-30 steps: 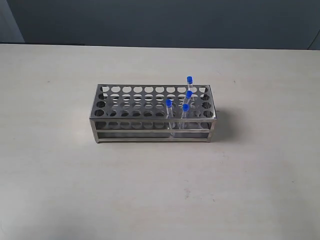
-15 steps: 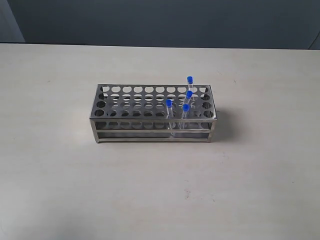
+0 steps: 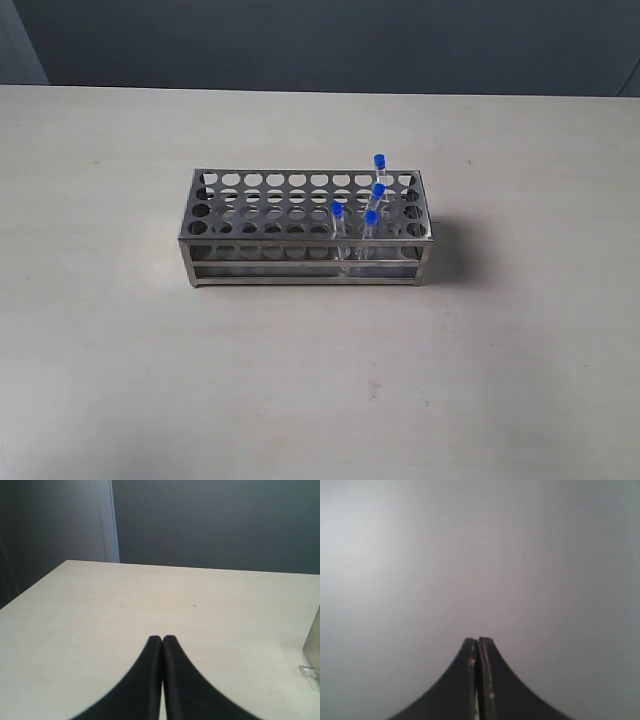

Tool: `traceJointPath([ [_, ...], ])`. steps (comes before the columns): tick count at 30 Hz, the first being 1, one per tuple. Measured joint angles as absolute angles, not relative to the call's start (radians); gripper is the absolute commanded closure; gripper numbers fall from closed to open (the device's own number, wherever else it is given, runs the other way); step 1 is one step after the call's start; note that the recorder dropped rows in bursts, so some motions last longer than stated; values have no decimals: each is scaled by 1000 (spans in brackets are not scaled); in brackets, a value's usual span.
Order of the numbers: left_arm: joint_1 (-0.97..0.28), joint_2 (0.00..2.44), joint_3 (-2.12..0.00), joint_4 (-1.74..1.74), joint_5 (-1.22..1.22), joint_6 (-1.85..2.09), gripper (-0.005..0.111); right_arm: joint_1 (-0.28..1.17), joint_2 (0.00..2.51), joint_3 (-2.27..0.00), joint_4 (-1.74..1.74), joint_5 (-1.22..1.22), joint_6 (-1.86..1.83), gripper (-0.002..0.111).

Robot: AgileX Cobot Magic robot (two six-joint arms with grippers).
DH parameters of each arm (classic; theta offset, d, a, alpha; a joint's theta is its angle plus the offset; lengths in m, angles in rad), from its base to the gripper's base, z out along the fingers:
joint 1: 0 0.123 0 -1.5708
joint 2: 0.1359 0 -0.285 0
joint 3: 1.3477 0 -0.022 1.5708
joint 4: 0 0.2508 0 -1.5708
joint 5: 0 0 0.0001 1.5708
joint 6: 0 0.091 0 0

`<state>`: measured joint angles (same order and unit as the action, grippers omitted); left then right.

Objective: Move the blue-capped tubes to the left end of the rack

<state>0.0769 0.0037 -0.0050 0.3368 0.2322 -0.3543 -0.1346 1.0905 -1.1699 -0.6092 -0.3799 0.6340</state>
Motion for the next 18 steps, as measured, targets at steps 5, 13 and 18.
traceJointPath([
  [5,77,4,-5,337,232,-354,106,-87,1300,-1072,-966,-456,936,109],
  [13,77,4,-5,337,232,-354,106,49,1564,-914,-1093,-594,950,105],
  [18,77,4,-5,337,232,-354,106,78,1724,-905,-1133,-794,878,67],
])
